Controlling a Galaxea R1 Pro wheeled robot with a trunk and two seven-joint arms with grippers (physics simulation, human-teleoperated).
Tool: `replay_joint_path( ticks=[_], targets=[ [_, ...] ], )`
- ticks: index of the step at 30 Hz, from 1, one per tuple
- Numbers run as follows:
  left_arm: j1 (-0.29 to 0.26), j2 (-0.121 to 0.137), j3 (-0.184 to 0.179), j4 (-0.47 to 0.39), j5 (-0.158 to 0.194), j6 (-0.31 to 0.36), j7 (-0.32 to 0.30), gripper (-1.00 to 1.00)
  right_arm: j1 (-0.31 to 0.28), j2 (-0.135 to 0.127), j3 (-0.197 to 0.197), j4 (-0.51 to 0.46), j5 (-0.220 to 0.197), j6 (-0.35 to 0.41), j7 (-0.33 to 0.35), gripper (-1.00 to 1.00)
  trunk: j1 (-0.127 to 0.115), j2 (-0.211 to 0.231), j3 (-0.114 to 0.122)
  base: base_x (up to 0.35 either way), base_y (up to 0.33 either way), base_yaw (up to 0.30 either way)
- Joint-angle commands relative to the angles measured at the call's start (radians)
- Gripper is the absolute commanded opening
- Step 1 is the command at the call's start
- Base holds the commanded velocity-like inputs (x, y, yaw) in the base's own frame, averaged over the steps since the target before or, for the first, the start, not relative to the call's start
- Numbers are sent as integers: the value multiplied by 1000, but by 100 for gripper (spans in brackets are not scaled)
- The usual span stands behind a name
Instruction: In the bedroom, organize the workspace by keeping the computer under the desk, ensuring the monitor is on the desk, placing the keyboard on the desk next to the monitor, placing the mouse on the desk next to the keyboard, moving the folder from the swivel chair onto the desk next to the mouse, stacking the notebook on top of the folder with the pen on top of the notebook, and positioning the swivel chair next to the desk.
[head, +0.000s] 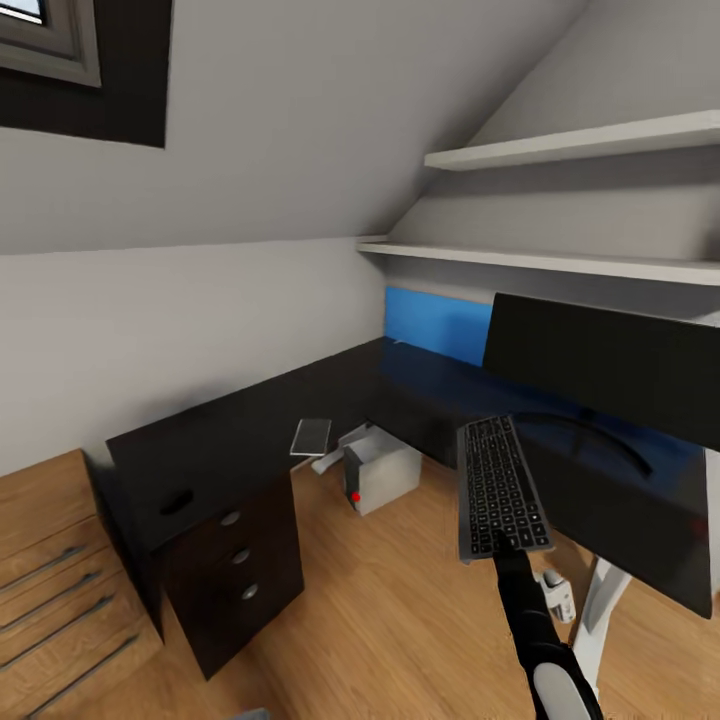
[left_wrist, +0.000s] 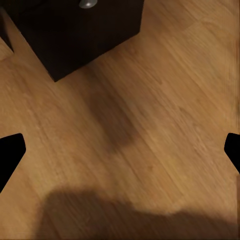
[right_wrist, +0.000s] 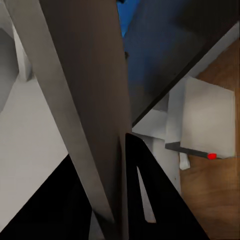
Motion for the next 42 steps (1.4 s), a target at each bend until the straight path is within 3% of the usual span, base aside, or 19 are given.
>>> replay_joint_path(
  ticks=[1, 13, 19, 20, 23, 27, 28, 29, 32, 42],
  targets=[
    [-1, 0, -5, 0, 10, -4, 7, 100, -1, 0, -9, 4, -10, -24, 0, -100, 0, -1, -1, 0, 0, -256],
    [-1, 0, -5, 0, 11, -4, 7, 100, -3, 1, -109, 65, -11, -97, 0, -100, 0, -1, -1, 0, 0, -262],
    [-1, 0, -6, 1, 11, -4, 7, 100, -3, 2, -115, 80, -34, -222, 0, -100, 0, -1, -1, 0, 0, -264],
    [0, -1, -6, 1, 11, -4, 7, 100, -6, 2, -115, 111, -59, -313, 0, -100, 0, -1, -1, 0, 0, -264],
    [0, -1, -6, 2, 11, -4, 7, 100, -14, 4, -115, 177, -70, -383, 0, -100, 0, -1, -1, 0, 0, -264],
    [-1, -1, -6, 1, 11, -4, 7, 100, -19, 4, -115, 202, -77, -423, 0, -100, 0, -1, -1, 0, 0, -264],
    [0, -1, -6, 1, 11, -4, 7, 100, -20, 4, -115, 205, -89, -434, 0, -100, 0, -1, -1, 0, 0, -264],
    [-1, -1, -7, 1, 10, -5, 7, 100, -22, 4, -115, 209, -166, -464, 1, -100, 0, -1, -1, 0, 0, -264],
    [0, -1, -7, 2, 10, -5, 7, 100, -26, 4, -115, 214, -206, -474, 1, -100, 0, -1, -1, 0, 0, -264],
    [0, -1, -11, 1, 10, -7, 7, 100, -30, 2, -108, 216, -219, -471, 11, -100, 0, -1, -1, 71, 0, -122]
  ],
)
